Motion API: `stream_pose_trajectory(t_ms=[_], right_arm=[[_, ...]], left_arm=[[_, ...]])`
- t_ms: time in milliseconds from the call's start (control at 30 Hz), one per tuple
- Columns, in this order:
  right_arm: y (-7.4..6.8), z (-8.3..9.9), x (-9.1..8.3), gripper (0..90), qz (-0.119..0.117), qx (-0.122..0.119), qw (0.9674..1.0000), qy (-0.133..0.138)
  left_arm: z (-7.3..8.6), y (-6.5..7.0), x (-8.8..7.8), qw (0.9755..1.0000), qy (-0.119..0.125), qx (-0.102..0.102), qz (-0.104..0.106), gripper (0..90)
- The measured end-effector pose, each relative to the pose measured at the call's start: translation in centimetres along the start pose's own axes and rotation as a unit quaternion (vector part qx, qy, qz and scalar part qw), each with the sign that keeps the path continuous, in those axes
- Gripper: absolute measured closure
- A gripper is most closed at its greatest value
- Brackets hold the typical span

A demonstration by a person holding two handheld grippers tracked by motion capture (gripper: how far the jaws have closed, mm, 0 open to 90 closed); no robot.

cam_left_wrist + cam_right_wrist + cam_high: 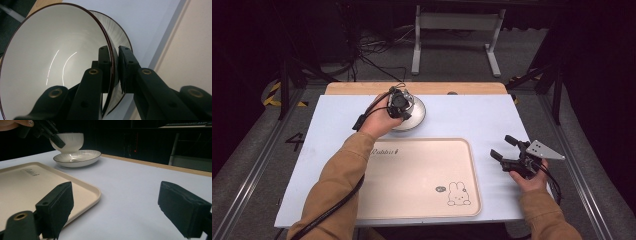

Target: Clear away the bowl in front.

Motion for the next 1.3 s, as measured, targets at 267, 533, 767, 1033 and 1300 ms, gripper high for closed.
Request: stream_pose_trajectory(t_ms=[267,533,767,1033,1300], right_arm=[[0.0,0.0,0.0,13.9,-0.002,0.000,1.0000,-0.001],[0.0,0.0,0.0,14.3,-0.003,-0.002,1.0000,-0.001],[-0.1,0.0,0.0,13.7,-0.007,-0.003,1.0000,-0.004],[0.0,0.0,0.0,13.5,-0.007,-0.003,1.0000,-0.003],[0.0,0.0,0.0,13.2,-0.008,-0.001,1.0000,-0.003]], left_arm=[[0.1,0.6,-2.1,0.9999,0.012,0.006,0.002,81.3],[0.2,2.2,-4.3,0.9995,0.020,0.026,0.004,81.3],[0.3,3.8,-6.1,0.9987,0.026,0.043,0.010,81.3],[0.6,5.9,-7.8,0.9972,0.031,0.066,0.017,81.3],[1.1,8.2,-9.0,0.9942,0.039,0.096,0.028,81.2]])
Point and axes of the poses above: each handheld gripper's, and its own axes: x roughly forward along the jaws, z roughly out of its underside, y roughly to its right, the point moved 2 cm from there along x, roughly forward along the jaws, and after that the axes turned 2 degrees about z, right-handed, at the moved point
